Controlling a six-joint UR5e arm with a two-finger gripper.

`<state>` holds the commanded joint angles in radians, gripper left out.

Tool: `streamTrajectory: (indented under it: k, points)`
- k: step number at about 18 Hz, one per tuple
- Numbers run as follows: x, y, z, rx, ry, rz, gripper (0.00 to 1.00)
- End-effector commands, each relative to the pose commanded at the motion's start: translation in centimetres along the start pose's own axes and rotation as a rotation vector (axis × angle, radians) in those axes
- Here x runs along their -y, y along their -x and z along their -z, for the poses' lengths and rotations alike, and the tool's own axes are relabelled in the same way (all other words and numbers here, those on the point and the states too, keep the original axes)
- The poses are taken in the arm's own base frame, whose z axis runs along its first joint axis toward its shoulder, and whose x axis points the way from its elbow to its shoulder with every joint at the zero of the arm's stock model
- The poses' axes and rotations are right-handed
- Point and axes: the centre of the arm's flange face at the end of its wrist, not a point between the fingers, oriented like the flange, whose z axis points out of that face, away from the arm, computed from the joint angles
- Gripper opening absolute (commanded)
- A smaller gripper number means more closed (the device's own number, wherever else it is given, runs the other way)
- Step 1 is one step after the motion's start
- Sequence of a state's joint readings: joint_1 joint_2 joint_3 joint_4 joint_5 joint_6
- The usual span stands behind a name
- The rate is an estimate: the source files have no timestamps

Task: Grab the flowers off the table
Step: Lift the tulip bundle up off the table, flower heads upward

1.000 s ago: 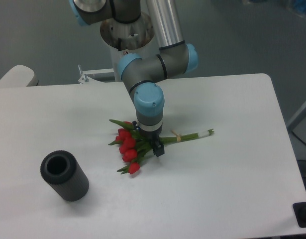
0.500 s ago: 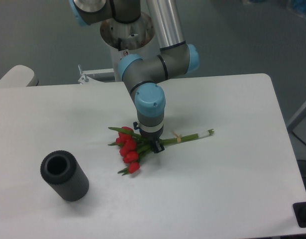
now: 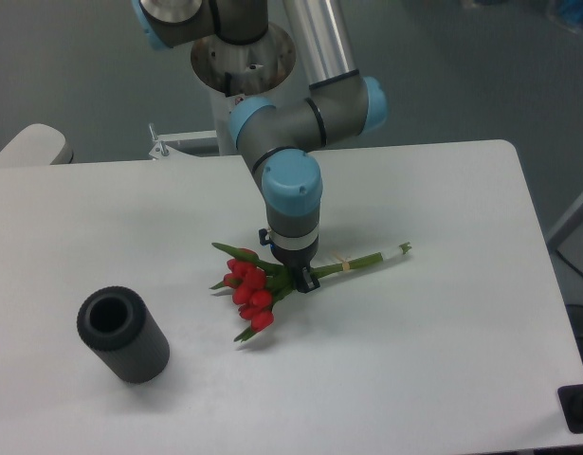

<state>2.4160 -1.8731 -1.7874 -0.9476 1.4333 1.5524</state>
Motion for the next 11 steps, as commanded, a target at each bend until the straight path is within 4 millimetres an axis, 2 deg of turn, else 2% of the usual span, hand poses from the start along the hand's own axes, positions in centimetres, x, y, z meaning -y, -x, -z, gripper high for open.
streamTrajectory:
  k: [4, 6, 8, 11]
  points:
    - [1.8, 3.8, 6.9, 0.039, -0.215, 0.048, 0.32]
    - [1.8, 5.5, 9.9, 0.066, -0.306, 0.092, 0.32]
    - [2.0, 6.6, 11.4, 0.082, -0.399, 0.128, 0.32]
    - [1.2, 7.5, 12.8, 0.091, -0.561, 0.186, 0.32]
